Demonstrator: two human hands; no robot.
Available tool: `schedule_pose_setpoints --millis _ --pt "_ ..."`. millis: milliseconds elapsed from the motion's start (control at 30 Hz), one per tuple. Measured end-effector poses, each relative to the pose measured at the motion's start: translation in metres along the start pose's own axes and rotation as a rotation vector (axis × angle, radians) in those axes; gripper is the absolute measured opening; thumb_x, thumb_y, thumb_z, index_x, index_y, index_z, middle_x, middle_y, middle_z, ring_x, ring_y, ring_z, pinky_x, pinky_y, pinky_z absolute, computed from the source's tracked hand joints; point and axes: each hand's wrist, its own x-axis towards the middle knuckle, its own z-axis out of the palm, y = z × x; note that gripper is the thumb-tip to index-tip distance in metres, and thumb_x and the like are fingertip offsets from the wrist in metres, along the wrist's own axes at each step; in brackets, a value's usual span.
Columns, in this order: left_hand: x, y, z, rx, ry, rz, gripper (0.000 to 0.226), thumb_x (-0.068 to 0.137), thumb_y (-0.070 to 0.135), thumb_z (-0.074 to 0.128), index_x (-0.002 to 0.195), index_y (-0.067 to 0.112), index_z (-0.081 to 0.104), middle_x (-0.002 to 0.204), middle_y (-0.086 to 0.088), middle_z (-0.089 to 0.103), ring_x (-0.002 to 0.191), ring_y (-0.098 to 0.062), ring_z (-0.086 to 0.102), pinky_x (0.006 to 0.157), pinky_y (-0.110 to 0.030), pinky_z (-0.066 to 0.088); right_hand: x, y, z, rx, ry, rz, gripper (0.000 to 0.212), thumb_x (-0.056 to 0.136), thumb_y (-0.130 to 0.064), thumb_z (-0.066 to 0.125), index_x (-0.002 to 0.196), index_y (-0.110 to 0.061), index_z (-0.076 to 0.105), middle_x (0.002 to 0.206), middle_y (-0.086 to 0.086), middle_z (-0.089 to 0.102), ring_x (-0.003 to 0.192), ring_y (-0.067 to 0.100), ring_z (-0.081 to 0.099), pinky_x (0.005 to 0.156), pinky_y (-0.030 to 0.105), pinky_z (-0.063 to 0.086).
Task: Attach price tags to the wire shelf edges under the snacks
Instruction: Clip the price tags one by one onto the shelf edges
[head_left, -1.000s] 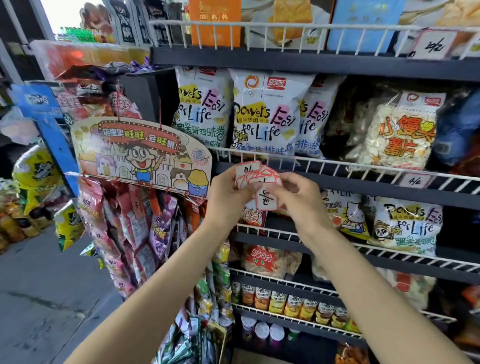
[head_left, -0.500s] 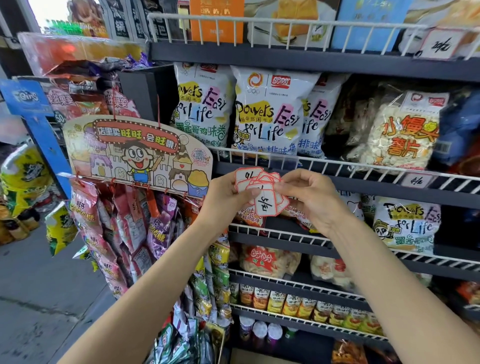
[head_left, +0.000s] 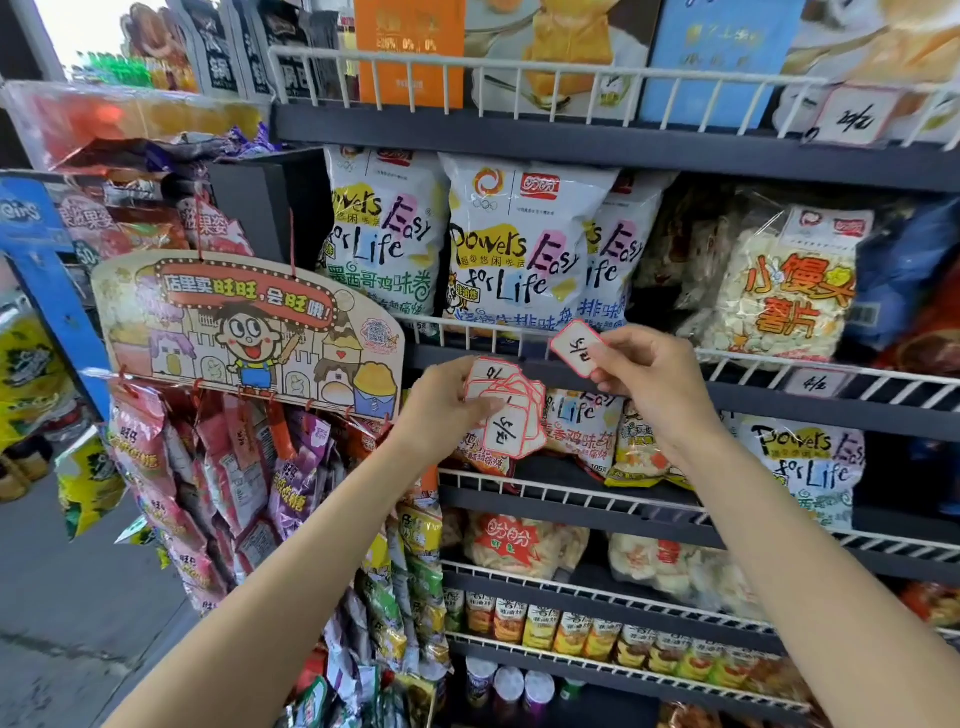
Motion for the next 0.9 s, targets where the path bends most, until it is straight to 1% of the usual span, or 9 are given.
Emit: schedule_pose_setpoints --millis 133,300,433,533,600,633,700,800,900 --pt "0.026 0.008 0.015 0.038 -0.072 -0.051 0.062 0.086 0.005 0.064 0.142 0.011 0.038 0.115 -0.008 0.067 0.101 -0.023 0.065 0.088 -0.039 0.053 0.021 -0.002 0.001 -0.393 0.044 -0.223 0.011 0.089 -0.007 0.06 0.089 -0.015 0.068 0.076 -0.003 0.065 0.068 0.005 0.06 0.063 0.018 0.048" --pt "0.04 0.009 0.024 -0.045 -0.116 -0.085 0.051 0.087 0.0 0.061 0.135 0.008 0.046 0.102 -0.004 0.066 0.097 -0.024 0.066 0.073 -0.023 0.055 0.035 0.001 0.002 -0.828 0.074 -0.451 0.016 0.091 -0.018 0.058 0.1 -0.015 0.071 0.091 0.0 0.067 0.082 0.015 0.06 0.069 0.03 0.048" --pt "0.04 0.005 0.031 -0.068 -0.117 -0.081 0.071 0.086 0.0 0.062 0.147 0.008 0.026 0.107 -0.008 0.067 0.099 -0.022 0.065 0.09 -0.041 0.053 0.038 0.002 0.003 -0.958 0.066 -0.563 0.024 0.095 -0.021 0.051 0.11 -0.015 0.069 0.098 0.006 0.066 0.095 0.022 0.058 0.068 0.031 0.045" --pt "0.038 0.001 0.033 -0.04 -0.126 -0.058 0.076 0.087 0.002 0.062 0.149 0.014 0.02 0.098 -0.004 0.069 0.094 -0.019 0.066 0.089 -0.04 0.054 0.039 0.002 0.005 -0.994 0.105 -0.639 0.022 0.094 -0.023 0.054 0.106 -0.014 0.07 0.097 0.005 0.068 0.095 0.022 0.058 0.064 0.029 0.044" --pt "0.036 -0.002 0.032 0.023 -0.127 -0.051 0.076 0.087 0.004 0.063 0.149 0.018 0.02 0.093 -0.001 0.07 0.082 -0.008 0.066 0.082 -0.032 0.056 0.041 0.001 0.006 -0.998 0.129 -0.688 0.018 0.091 -0.021 0.058 0.099 -0.013 0.071 0.093 0.003 0.07 0.09 0.022 0.06 0.061 0.027 0.042" --pt "0.034 -0.002 0.03 0.063 -0.128 -0.041 0.074 0.087 0.004 0.062 0.148 0.021 0.023 0.083 0.002 0.068 0.067 0.002 0.061 0.071 -0.024 0.055 0.041 0.002 0.007 -1.003 0.131 -0.706 0.015 0.09 -0.019 0.06 0.096 -0.013 0.072 0.09 0.003 0.071 0.087 0.022 0.06 0.059 0.026 0.041" --pt "0.03 -0.003 0.026 0.131 -0.127 -0.015 0.07 0.087 0.003 0.062 0.145 0.026 0.029 0.065 0.007 0.059 0.041 0.003 0.044 0.048 -0.012 0.038 0.044 0.003 0.01 -1.028 0.117 -0.73 0.013 0.088 -0.018 0.061 0.091 -0.012 0.072 0.087 0.003 0.071 0.085 0.022 0.061 0.057 0.025 0.04" --pt "0.024 -0.003 0.019 0.225 -0.133 0.002 0.072 0.087 0.002 0.061 0.145 0.029 0.031 0.072 -0.01 0.062 0.038 -0.006 0.031 0.038 -0.013 0.027 0.048 0.008 0.015 -1.057 0.067 -0.702 0.015 0.09 -0.019 0.059 0.092 -0.012 0.072 0.089 0.004 0.07 0.09 0.022 0.06 0.059 0.03 0.044" --pt "0.023 -0.003 0.014 0.304 -0.152 0.011 0.074 0.087 0.002 0.061 0.147 0.03 0.026 0.084 -0.004 0.059 0.04 -0.009 0.03 0.036 -0.011 0.025 0.049 0.015 0.019 -1.026 0.073 -0.651 0.015 0.09 -0.019 0.059 0.094 -0.011 0.072 0.097 0.004 0.065 0.098 0.021 0.056 0.067 0.033 0.046"
